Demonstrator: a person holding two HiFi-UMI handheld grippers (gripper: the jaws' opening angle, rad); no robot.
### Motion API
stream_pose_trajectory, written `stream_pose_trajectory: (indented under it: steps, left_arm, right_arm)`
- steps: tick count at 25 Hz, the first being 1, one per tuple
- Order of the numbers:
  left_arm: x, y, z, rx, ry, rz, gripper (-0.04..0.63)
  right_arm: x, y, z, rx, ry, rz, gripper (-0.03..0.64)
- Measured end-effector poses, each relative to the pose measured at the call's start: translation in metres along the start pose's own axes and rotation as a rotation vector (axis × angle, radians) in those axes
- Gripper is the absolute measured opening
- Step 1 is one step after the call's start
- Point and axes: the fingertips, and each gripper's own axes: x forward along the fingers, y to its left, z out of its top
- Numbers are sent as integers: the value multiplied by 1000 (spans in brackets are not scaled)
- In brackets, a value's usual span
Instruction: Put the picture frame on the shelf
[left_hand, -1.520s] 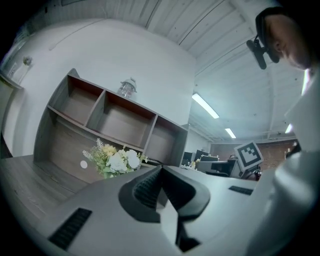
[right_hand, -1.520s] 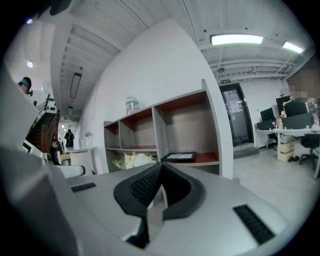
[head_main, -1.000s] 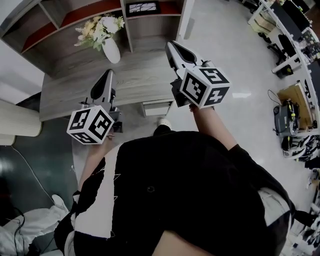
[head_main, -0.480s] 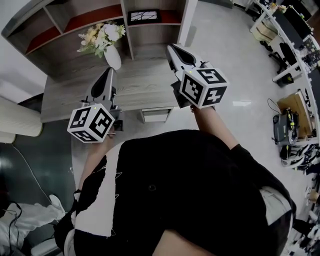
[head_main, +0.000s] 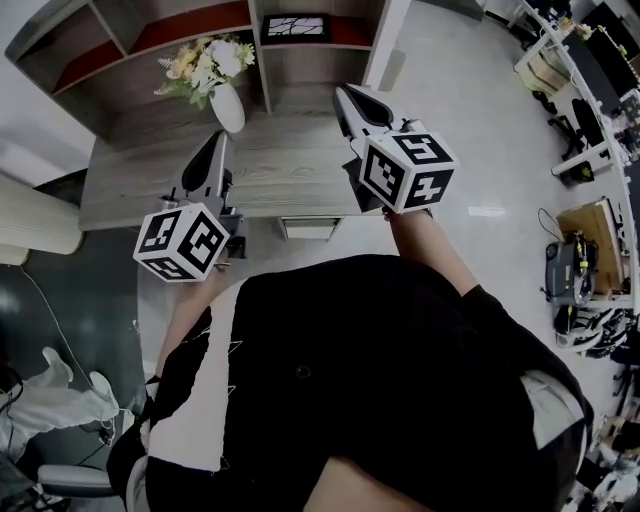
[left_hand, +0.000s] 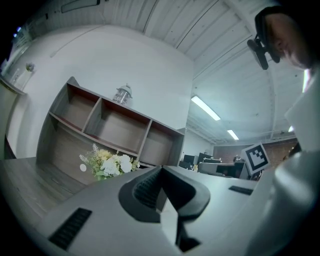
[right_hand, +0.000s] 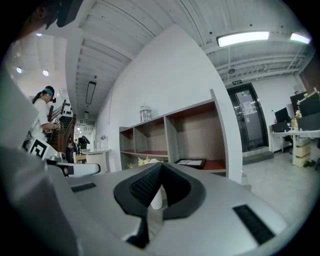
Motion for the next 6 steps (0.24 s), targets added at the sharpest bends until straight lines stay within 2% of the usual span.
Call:
stream_pose_trajectory:
  steps: [6]
  left_arm:
    - [3,1,-1,1,-4,14,11]
  right_arm:
    - [3,-3,-3,3,7,11,5]
